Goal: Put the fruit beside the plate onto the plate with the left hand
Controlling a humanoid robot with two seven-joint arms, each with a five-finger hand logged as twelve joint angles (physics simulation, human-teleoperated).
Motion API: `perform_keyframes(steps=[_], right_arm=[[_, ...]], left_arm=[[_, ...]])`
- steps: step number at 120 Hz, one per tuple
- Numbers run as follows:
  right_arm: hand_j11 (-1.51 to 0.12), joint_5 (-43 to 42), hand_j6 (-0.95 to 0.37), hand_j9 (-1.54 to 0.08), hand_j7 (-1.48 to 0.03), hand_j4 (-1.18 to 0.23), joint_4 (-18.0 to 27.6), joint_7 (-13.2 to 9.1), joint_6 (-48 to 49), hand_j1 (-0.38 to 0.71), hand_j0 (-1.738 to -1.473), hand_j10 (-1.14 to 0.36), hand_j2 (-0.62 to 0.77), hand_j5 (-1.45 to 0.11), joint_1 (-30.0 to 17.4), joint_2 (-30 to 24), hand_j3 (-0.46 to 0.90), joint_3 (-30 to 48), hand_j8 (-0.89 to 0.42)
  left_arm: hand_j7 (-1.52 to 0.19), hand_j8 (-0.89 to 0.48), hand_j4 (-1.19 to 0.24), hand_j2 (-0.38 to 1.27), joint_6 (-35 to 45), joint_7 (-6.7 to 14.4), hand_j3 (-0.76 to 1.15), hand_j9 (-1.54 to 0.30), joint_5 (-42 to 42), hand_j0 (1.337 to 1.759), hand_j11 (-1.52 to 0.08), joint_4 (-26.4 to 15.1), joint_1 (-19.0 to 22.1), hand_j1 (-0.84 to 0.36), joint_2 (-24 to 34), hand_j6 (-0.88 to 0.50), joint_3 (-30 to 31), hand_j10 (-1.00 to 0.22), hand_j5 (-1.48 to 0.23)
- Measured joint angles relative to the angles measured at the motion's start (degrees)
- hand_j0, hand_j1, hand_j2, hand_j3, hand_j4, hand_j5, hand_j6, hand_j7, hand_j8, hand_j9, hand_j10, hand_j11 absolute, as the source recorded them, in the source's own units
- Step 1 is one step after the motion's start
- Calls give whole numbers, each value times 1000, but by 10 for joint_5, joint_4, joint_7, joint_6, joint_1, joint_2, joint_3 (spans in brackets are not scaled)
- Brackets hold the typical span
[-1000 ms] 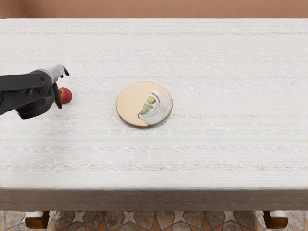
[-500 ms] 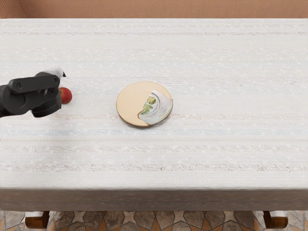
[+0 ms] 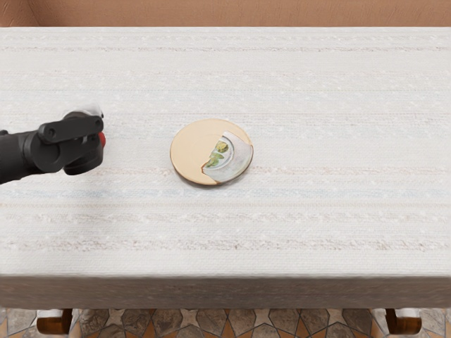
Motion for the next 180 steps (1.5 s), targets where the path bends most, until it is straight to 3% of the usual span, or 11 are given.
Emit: perform_keyframes(steps=[16, 22, 43, 62, 77, 92, 121, 131, 149, 156, 180], right_arm=[[-50, 0, -39, -50, -50, -39, 0, 0, 0, -303, -1658, -39, -7, -50, 0, 0, 0, 0, -39], [-50, 0, -39, -50, -50, -39, 0, 0, 0, -303, -1658, -39, -7, -50, 0, 0, 0, 0, -39], [-50, 0, -39, -50, -50, -39, 0, 0, 0, -303, -1658, -39, -7, -50, 0, 0, 0, 0, -39], [-50, 0, -39, -50, -50, -39, 0, 0, 0, -303, -1658, -39, -7, -50, 0, 0, 0, 0, -39], [-50, 0, -39, -50, -50, -39, 0, 0, 0, -303, -1658, -39, -7, -50, 0, 0, 0, 0, -39], [-50, 0, -39, -50, -50, -39, 0, 0, 0, -303, -1658, -39, -7, -50, 0, 0, 0, 0, -39], [-50, 0, -39, -50, -50, -39, 0, 0, 0, -303, -1658, -39, -7, -50, 0, 0, 0, 0, -39], [-50, 0, -39, -50, -50, -39, 0, 0, 0, -303, -1658, -39, -7, -50, 0, 0, 0, 0, -39], [-50, 0, -39, -50, -50, -39, 0, 0, 0, -303, -1658, -39, -7, -50, 0, 0, 0, 0, -39], [-50, 0, -39, -50, -50, -39, 0, 0, 0, -303, -1658, -39, -7, -50, 0, 0, 0, 0, -39], [-50, 0, -39, -50, -50, -39, 0, 0, 0, -303, -1658, -39, -7, -50, 0, 0, 0, 0, -39]], left_arm=[[-324, -252, -250, 57, -4, 0, -30, -323, 1, 1671, -322, 7, 1, 52, -15, -252, -4, -251, -324], [-318, -261, -253, -187, -6, 2, 442, -313, 3, 1692, -308, 12, 5, 27, -25, -257, -3, -264, -322], [-338, -282, -267, -202, -17, 2, 591, -329, 2, 1663, -320, 24, 7, 24, -29, -275, -4, -289, -347], [-360, -289, -281, -55, -37, 1, 227, -356, -15, 1659, -352, 28, -1, 10, -27, -286, -5, -292, -365], [-358, -305, -300, -183, -50, 0, 480, -374, -24, 1660, -371, 29, -2, -36, -26, -296, -5, -307, -379], [-372, -334, -333, -101, -54, -1, 534, -418, -28, 1635, -418, 36, -2, -58, -25, -311, -6, -333, -418], [-450, -386, -387, 36, -81, 0, 202, -496, -38, 1645, -496, 59, -4, -111, -24, -357, -6, -386, -495], [-768, -290, -279, 34, -108, 0, 278, -648, -51, 1659, -579, 66, -6, -191, -24, -87, -11, -451, -673], [-872, -151, -148, 97, -127, 0, 303, -807, -63, 1667, -675, 73, -8, -268, -25, 28, -14, -530, -808], [-762, -212, -208, 126, -132, 2, 239, -695, -69, 1658, -708, 74, -12, -293, -24, -37, -14, -554, -715], [-779, -386, -484, 182, -136, 0, 90, -797, -76, 1657, -802, 74, -20, -334, -23, -360, -17, -608, -802]])
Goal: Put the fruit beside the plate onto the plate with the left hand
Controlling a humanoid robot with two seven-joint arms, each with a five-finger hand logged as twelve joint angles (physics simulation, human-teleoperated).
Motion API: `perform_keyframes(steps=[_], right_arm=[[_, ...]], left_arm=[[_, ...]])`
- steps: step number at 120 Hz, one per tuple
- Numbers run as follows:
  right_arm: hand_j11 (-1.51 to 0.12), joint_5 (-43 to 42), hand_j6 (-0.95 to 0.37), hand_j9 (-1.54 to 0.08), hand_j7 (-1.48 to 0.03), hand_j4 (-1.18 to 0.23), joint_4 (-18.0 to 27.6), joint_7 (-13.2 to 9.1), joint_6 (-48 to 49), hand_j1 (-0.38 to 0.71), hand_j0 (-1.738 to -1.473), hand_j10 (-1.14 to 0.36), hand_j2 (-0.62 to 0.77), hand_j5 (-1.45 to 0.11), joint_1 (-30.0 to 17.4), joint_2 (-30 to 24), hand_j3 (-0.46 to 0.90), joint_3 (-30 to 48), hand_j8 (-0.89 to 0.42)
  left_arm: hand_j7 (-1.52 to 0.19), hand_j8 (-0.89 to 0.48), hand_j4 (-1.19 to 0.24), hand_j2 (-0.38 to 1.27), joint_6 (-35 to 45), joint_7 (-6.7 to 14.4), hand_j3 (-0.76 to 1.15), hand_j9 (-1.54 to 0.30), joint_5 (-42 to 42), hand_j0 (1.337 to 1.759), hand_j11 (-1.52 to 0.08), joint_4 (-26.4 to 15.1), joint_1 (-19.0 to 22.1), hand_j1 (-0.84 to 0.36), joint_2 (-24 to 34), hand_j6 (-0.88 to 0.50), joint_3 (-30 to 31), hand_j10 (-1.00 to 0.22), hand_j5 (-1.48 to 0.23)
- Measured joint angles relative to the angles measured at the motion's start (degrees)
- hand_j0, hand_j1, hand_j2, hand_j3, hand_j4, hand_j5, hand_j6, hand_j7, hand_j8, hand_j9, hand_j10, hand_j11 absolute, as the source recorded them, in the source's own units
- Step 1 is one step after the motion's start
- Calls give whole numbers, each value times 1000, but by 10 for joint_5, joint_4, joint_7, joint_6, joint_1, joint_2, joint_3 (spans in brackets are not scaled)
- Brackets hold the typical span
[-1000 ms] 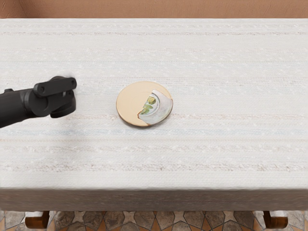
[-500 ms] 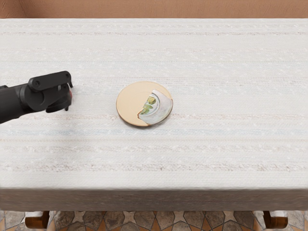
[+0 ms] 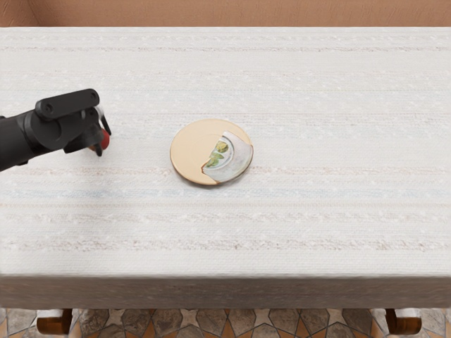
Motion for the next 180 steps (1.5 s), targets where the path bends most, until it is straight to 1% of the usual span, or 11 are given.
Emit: perform_keyframes(steps=[15, 21, 31, 57, 78, 98, 121, 149, 156, 166, 180], right_arm=[[-50, 0, -39, -50, -50, -39, 0, 0, 0, -303, -1658, -39, -7, -50, 0, 0, 0, 0, -39], [-50, 0, -39, -50, -50, -39, 0, 0, 0, -303, -1658, -39, -7, -50, 0, 0, 0, 0, -39], [-50, 0, -39, -50, -50, -39, 0, 0, 0, -303, -1658, -39, -7, -50, 0, 0, 0, 0, -39], [-50, 0, -39, -50, -50, -39, 0, 0, 0, -303, -1658, -39, -7, -50, 0, 0, 0, 0, -39], [-50, 0, -39, -50, -50, -39, 0, 0, 0, -303, -1658, -39, -7, -50, 0, 0, 0, 0, -39], [-50, 0, -39, -50, -50, -39, 0, 0, 0, -303, -1658, -39, -7, -50, 0, 0, 0, 0, -39], [-50, 0, -39, -50, -50, -39, 0, 0, 0, -303, -1658, -39, -7, -50, 0, 0, 0, 0, -39], [-50, 0, -39, -50, -50, -39, 0, 0, 0, -303, -1658, -39, -7, -50, 0, 0, 0, 0, -39], [-50, 0, -39, -50, -50, -39, 0, 0, 0, -303, -1658, -39, -7, -50, 0, 0, 0, 0, -39], [-50, 0, -39, -50, -50, -39, 0, 0, 0, -303, -1658, -39, -7, -50, 0, 0, 0, 0, -39], [-50, 0, -39, -50, -50, -39, 0, 0, 0, -303, -1658, -39, -7, -50, 0, 0, 0, 0, -39]], left_arm=[[-853, -425, -592, 305, -1, 0, 49, -867, -4, 1655, -869, 0, 0, -311, 0, -423, -3, -654, -861], [-879, -425, -622, 303, -1, 0, 38, -896, -5, 1654, -898, -1, 1, -317, -1, -402, -3, -673, -881], [-922, -399, -629, 316, -2, 0, 25, -933, -8, 1653, -933, -1, -1, -313, 0, -399, -4, -694, -921], [-979, -388, -590, 318, -13, 1, 9, -961, -11, 1653, -954, -14, -44, -316, 19, -349, -4, -745, -1003], [-986, -369, -575, 341, -16, 1, 4, -969, -11, 1653, -962, -66, -88, -333, 17, -336, -10, -740, -1016], [-989, -346, -542, 407, -12, 0, 2, -976, -12, 1653, -972, -123, -111, -368, 14, -309, -20, -720, -1033], [-980, -356, -569, 339, 0, 0, 1, -977, -13, 1653, -975, -197, -156, -336, 10, -329, -30, -731, -1026], [-983, -344, -562, 385, 30, 0, 0, -980, -25, 1653, -980, -289, -173, -357, -32, -321, -42, -719, -1026], [-986, -342, -553, 402, 36, 0, 0, -980, -27, 1653, -982, -302, -173, -369, -36, -313, -45, -711, -1032], [-984, -351, -576, 336, 41, 0, 0, -980, -27, 1653, -980, -312, -173, -332, -42, -336, -47, -720, -1025], [-983, -358, -595, 351, 49, 0, 0, -982, -27, 1654, -978, -309, -165, -336, -54, -347, -48, -730, -1005]])
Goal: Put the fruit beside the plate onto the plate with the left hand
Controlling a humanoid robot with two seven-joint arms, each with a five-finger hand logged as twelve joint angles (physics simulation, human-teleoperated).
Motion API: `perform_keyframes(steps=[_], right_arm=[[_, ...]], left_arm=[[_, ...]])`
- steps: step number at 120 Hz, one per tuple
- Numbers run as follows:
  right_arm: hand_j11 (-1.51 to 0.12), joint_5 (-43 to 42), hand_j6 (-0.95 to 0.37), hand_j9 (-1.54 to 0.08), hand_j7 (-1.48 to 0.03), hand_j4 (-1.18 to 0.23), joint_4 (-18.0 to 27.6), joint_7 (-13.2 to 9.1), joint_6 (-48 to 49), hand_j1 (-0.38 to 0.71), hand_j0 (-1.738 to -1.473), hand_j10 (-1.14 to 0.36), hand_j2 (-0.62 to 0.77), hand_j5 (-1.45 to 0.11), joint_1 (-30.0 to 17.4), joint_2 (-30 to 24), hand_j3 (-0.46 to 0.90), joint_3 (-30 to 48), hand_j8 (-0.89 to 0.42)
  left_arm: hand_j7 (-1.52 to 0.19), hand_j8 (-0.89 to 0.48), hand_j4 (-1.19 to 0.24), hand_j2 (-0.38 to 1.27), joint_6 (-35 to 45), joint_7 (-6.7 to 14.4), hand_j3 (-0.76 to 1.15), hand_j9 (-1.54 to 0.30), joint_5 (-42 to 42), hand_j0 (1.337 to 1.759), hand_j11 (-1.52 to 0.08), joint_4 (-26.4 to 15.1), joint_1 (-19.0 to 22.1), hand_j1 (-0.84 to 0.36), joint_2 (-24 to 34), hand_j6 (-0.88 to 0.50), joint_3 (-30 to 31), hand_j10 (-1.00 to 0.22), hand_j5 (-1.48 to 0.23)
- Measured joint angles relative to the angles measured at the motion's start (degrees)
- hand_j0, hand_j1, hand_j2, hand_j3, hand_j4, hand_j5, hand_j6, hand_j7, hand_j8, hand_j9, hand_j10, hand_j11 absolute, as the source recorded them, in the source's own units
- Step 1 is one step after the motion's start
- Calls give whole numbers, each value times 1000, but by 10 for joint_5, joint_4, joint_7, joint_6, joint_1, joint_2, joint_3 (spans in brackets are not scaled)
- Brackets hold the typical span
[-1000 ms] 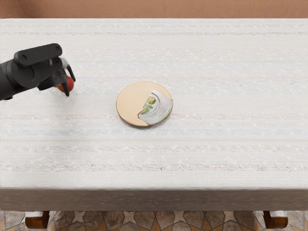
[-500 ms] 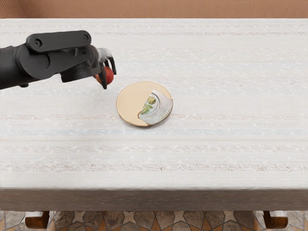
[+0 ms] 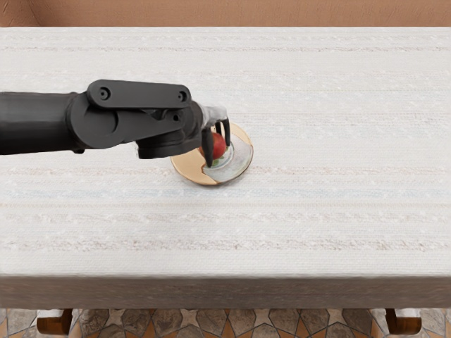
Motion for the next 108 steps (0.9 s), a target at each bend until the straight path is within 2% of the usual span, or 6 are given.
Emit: perform_keyframes(steps=[21, 41, 66, 108], right_arm=[[-50, 0, -39, -50, -50, -39, 0, 0, 0, -303, -1658, -39, -7, -50, 0, 0, 0, 0, -39], [-50, 0, -39, -50, -50, -39, 0, 0, 0, -303, -1658, -39, -7, -50, 0, 0, 0, 0, -39], [-50, 0, -39, -50, -50, -39, 0, 0, 0, -303, -1658, -39, -7, -50, 0, 0, 0, 0, -39], [-50, 0, -39, -50, -50, -39, 0, 0, 0, -303, -1658, -39, -7, -50, 0, 0, 0, 0, -39]], left_arm=[[-974, -354, -593, 343, 6, 0, 0, -968, 1, 1654, -960, 23, 4, -337, -5, -342, 1, -728, -990], [-862, -418, -657, 296, 8, 0, 0, -860, 2, 1656, -854, 42, 6, -302, -5, -411, 4, -771, -871], [-698, -435, -532, 179, 9, 0, 0, -696, 1, 1657, -694, 50, 7, -238, -6, -447, 4, -574, -702], [-482, -352, -371, 89, 10, 0, 0, -482, 1, 1658, -481, 55, 7, -85, -7, -356, 2, -378, -483]])
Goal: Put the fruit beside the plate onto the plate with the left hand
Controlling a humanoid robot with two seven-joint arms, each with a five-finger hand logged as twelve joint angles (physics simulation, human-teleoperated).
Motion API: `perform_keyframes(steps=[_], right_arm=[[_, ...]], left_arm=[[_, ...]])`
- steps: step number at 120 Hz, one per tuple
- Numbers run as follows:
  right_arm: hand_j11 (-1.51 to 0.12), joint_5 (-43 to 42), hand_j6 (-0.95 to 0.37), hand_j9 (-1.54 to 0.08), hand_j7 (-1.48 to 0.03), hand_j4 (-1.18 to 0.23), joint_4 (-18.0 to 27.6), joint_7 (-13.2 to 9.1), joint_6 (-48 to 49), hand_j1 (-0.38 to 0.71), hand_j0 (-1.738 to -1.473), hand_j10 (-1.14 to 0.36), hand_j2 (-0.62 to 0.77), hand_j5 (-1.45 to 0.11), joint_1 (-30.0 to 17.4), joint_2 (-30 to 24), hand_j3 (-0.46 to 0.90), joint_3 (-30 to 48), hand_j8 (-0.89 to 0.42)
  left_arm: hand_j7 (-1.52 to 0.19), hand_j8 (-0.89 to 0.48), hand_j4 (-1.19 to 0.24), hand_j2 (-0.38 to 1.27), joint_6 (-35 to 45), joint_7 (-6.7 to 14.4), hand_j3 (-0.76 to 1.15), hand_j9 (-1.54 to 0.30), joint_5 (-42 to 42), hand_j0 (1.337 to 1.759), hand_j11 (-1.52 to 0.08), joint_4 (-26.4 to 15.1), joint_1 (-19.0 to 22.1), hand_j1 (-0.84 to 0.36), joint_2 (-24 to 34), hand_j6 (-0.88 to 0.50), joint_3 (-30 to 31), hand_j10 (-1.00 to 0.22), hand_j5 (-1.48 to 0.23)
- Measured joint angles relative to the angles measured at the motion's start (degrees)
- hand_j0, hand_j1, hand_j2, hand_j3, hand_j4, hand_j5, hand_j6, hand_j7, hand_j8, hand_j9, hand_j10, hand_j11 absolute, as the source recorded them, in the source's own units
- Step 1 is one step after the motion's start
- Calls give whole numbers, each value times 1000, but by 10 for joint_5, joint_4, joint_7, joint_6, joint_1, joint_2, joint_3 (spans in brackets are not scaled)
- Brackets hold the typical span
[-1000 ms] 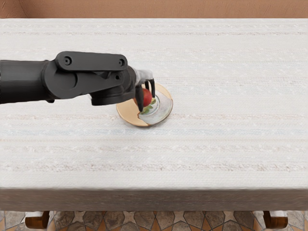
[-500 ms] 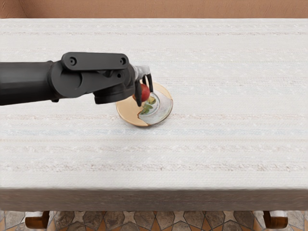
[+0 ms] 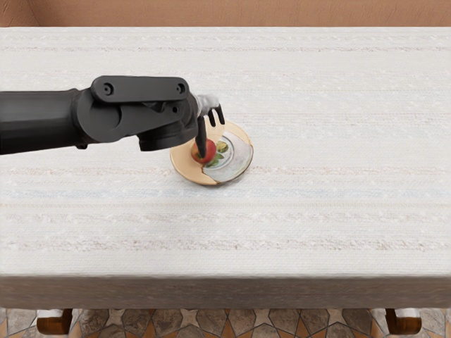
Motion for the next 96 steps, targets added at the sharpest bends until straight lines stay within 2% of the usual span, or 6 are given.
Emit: perform_keyframes(steps=[15, 25, 58, 72, 86, 96], right_arm=[[-50, 0, -39, -50, -50, -39, 0, 0, 0, -303, -1658, -39, -7, -50, 0, 0, 0, 0, -39], [-50, 0, -39, -50, -50, -39, 0, 0, 0, -303, -1658, -39, -7, -50, 0, 0, 0, 0, -39], [-50, 0, -39, -50, -50, -39, 0, 0, 0, -303, -1658, -39, -7, -50, 0, 0, 0, 0, -39], [-50, 0, -39, -50, -50, -39, 0, 0, 0, -303, -1658, -39, -7, -50, 0, 0, 0, 0, -39], [-50, 0, -39, -50, -50, -39, 0, 0, 0, -303, -1658, -39, -7, -50, 0, 0, 0, 0, -39], [-50, 0, -39, -50, -50, -39, 0, 0, 0, -303, -1658, -39, -7, -50, 0, 0, 0, 0, -39]], left_arm=[[-410, -306, -316, 72, -2, 0, 0, -410, 1, 1658, -410, -2, 1, -23, 30, -308, -30, -320, -411], [-381, -288, -294, 65, -15, 0, 0, -381, 2, 1658, -381, -5, 7, 2, 80, -289, -68, -297, -382], [-340, -261, -263, 55, -180, -5, 0, -340, -12, 1658, -340, -13, 139, 37, 225, -262, -291, -263, -340], [-335, -258, -259, 53, -291, -30, 0, -335, -31, 1658, -335, -19, 211, 42, 263, -259, -395, -259, -335], [-332, -256, -256, 53, -367, -82, 0, -332, -58, 1658, -332, -20, 242, 44, 299, -256, -453, -256, -332], [-331, -255, -255, 52, -388, -111, 0, -330, -67, 1658, -330, -18, 288, 45, 305, -255, -496, -255, -331]])
